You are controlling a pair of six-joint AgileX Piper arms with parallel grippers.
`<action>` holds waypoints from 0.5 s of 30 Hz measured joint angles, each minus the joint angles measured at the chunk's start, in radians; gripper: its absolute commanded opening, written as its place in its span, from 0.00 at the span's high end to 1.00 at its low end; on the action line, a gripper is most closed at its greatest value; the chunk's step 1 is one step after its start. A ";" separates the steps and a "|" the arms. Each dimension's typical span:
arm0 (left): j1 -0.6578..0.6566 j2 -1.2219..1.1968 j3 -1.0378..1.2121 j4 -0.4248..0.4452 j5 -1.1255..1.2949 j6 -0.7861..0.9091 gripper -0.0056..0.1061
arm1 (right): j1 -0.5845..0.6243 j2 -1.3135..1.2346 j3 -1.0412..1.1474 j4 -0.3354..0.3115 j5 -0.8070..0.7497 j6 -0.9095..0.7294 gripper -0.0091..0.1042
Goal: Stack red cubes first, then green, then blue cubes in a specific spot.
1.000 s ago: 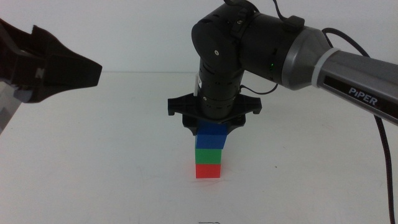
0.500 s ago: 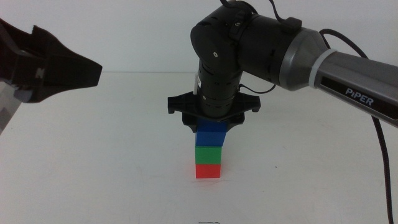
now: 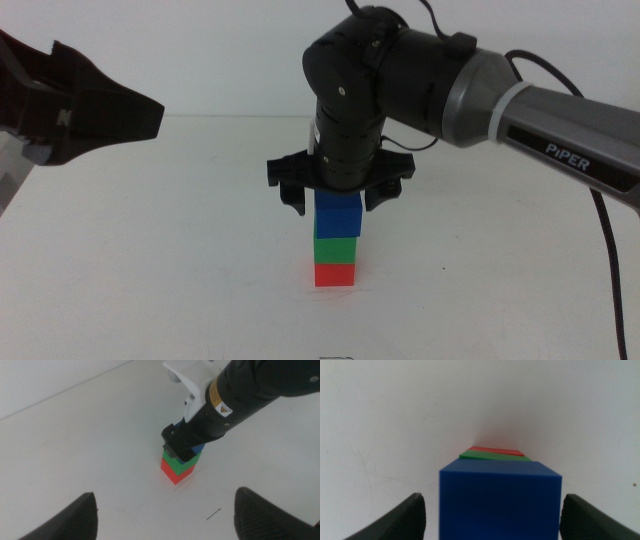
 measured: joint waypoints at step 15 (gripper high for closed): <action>0.000 0.000 0.000 0.000 0.000 0.000 0.11 | -0.256 -0.404 0.007 -0.035 0.032 -0.245 0.24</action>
